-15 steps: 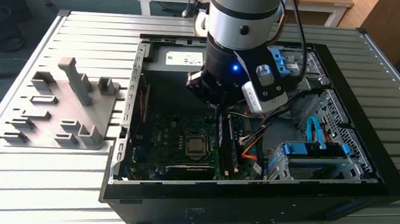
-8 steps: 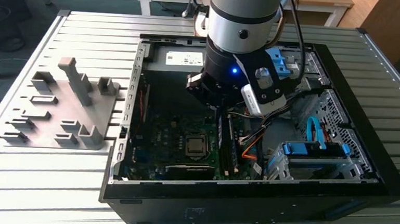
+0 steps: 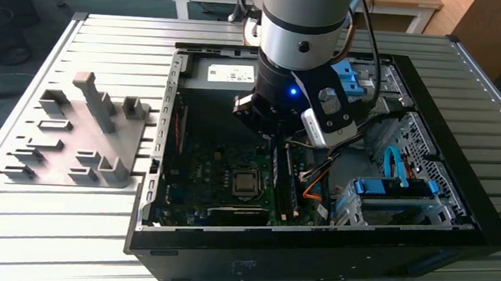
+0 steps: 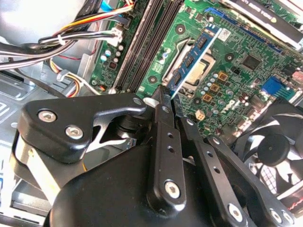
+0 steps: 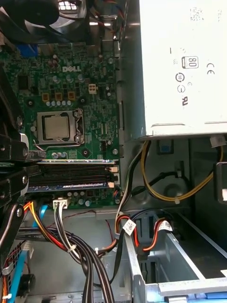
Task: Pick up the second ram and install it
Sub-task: 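Insert the second ram into the second slot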
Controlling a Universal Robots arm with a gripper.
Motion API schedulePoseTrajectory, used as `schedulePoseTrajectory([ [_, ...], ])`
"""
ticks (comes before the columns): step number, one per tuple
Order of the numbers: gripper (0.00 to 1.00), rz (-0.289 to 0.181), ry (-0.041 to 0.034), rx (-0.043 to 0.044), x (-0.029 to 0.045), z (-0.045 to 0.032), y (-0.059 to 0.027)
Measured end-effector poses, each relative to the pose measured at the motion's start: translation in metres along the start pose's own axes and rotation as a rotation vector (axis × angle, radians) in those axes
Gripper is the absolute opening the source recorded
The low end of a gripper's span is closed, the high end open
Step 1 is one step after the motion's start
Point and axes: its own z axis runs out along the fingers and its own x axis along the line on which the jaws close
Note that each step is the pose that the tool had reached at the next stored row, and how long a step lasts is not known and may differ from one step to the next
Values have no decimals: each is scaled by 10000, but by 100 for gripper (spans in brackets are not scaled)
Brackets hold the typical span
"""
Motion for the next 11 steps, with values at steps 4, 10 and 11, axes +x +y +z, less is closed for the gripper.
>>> schedulePoseTrajectory([
  [4, 14, 0, 0, 1, 0, 16, -1],
  [10, 14, 0, 0, 0, 1, 38, -2],
  [11, 14, 0, 0, 0, 1, 42, -2],
])
